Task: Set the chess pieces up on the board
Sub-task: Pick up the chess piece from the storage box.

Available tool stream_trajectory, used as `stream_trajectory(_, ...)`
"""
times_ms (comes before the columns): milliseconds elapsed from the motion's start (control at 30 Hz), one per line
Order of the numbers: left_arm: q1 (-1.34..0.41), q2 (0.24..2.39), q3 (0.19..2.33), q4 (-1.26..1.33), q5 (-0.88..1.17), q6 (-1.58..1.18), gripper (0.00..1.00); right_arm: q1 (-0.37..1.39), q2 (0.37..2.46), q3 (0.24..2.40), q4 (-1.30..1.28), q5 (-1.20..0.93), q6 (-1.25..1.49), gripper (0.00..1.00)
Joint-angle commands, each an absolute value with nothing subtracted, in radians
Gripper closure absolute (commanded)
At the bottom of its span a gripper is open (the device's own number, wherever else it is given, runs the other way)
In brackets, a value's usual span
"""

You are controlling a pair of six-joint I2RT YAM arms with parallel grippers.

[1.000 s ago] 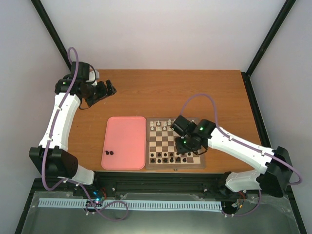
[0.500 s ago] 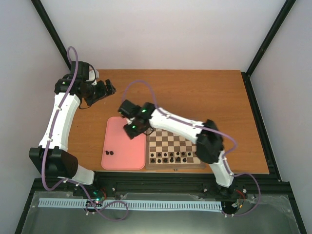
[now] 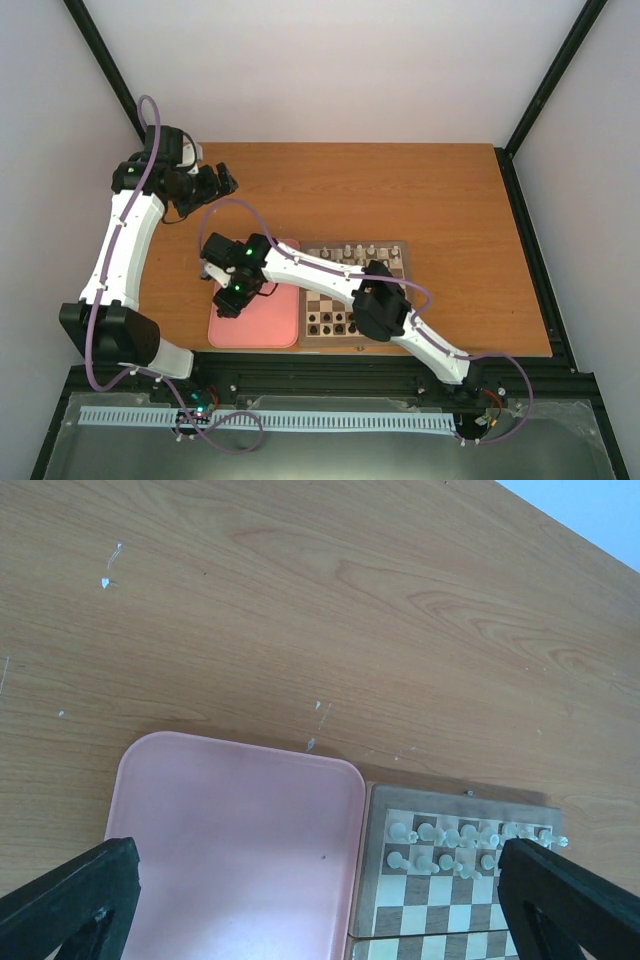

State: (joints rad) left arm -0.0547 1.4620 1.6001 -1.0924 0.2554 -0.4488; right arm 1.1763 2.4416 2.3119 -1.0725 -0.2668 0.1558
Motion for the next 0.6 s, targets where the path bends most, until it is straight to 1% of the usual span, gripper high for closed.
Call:
stream_trajectory(0, -0.061, 1.44, 1.626, -1.083, 0.263, -0.442, 0.0, 1.178, 2.482, 2.348, -1.1, -0.322, 0.121, 0.44)
stream_trajectory(233, -0.061, 1.439, 1.628, -1.08, 0.267, -0.445, 0.0, 1.186, 2.534, 2.387, -1.097, -0.345, 0.117, 0.46)
stream_trajectory(433, -0.061, 1.434, 1.62, -1.08, 0.267, -0.444, 0.0, 1.187, 2.548, 2.394, -1.064, -0.317, 0.134, 0.46)
stream_trajectory(567, -0.06, 1.427, 1.613, -1.08, 0.268, -0.443, 0.0, 1.187, 2.569, 2.412, -1.063, -0.319, 0.14, 0.48)
